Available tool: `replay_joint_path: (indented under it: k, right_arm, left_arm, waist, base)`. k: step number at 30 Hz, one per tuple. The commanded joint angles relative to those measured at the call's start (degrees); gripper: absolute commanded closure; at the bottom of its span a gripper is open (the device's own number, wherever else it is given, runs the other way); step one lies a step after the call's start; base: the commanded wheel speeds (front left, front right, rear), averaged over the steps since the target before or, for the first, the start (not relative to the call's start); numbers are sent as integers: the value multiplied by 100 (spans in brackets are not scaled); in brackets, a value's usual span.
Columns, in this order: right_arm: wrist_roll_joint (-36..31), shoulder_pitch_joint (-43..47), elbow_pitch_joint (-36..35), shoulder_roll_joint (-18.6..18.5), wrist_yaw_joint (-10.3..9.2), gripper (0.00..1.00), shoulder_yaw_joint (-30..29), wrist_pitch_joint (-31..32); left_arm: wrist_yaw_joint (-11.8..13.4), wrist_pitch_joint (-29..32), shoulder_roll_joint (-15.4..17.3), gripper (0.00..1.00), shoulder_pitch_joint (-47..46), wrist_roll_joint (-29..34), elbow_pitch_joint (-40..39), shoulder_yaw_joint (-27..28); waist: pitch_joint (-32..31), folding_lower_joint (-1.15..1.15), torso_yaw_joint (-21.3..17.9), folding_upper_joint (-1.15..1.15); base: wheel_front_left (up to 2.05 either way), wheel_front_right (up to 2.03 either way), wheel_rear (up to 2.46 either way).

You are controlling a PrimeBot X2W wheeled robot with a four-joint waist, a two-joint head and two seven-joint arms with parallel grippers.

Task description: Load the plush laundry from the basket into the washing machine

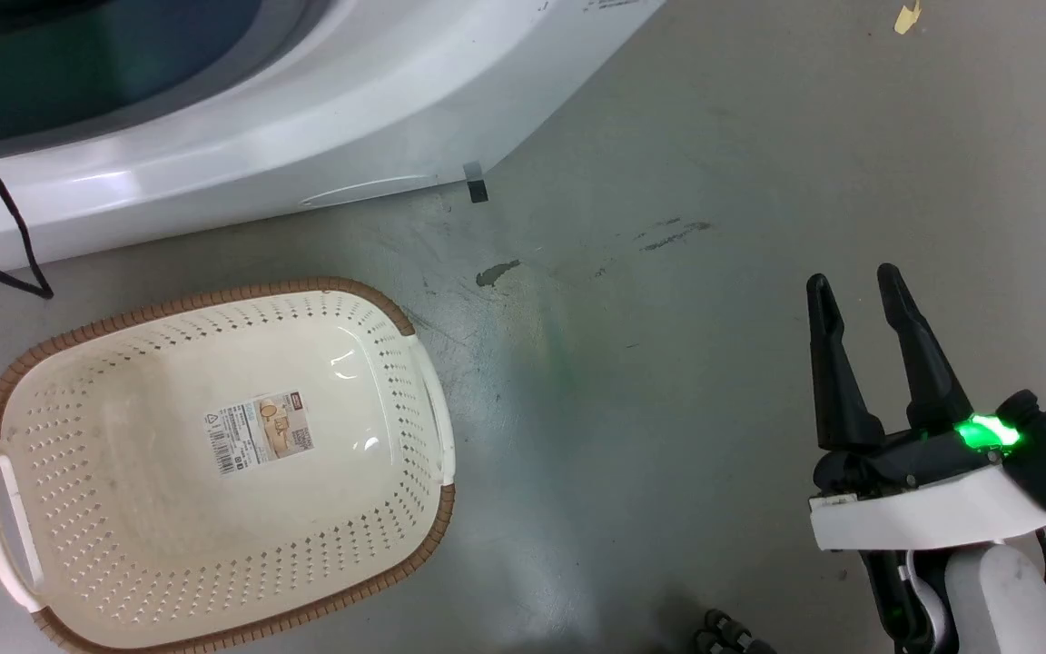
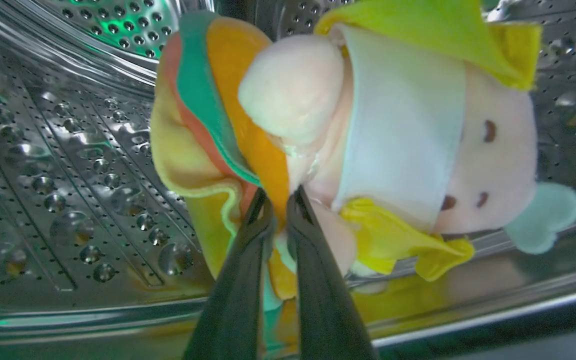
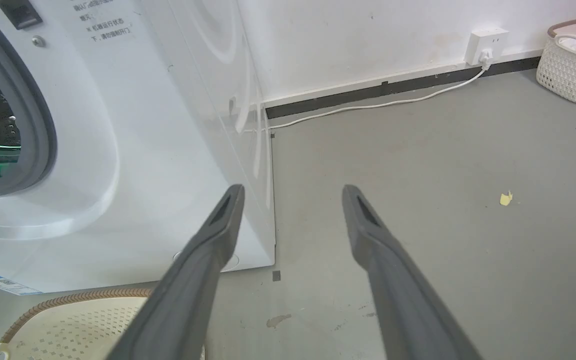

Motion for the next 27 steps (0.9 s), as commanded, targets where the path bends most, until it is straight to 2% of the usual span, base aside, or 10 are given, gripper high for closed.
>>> replay_joint_path:
  k: [1,6,7,8,9,16,27]
  right_arm:
    - [26,-93,2,-8,-4,0,9,-26]
    - [32,-102,22,-8,-4,0,-4,-26]
    - [27,-107,30,-8,-4,0,-13,-26]
    - [18,-108,37,-8,-4,0,-27,-26]
    - [4,-109,41,-8,-4,0,-40,-26]
    - [-170,-42,92,-8,-4,0,-141,-26]
    - [-640,421,173,-8,-4,0,-344,-26]
  left_arm:
    - [-44,9,16,100,-89,30,52,-30]
    - [-98,-51,-44,100,-167,13,437,-137]
    - [-100,-94,-63,70,-165,7,495,-153]
    - [-102,-144,-83,5,-154,5,548,-172]
    - [-104,-194,-104,0,-139,0,600,-188]
    - [-142,-811,-311,0,300,-98,931,-279]
    - [-328,-2362,-1093,0,1959,-670,1003,-317]
  waist:
    - [-1,-1,0,0]
    - [-29,-1,30,0]
    - [-56,-1,43,0]
    - [-90,-1,60,0]
    - [-127,-1,80,0]
    - [-668,-1,279,0]
    - [-2267,-1,920,0]
  base:
    - [0,0,0]
    - [0,0,0]
    - [0,0,0]
    - [0,0,0]
    - [0,0,0]
    - [0,0,0]
    - [0,0,0]
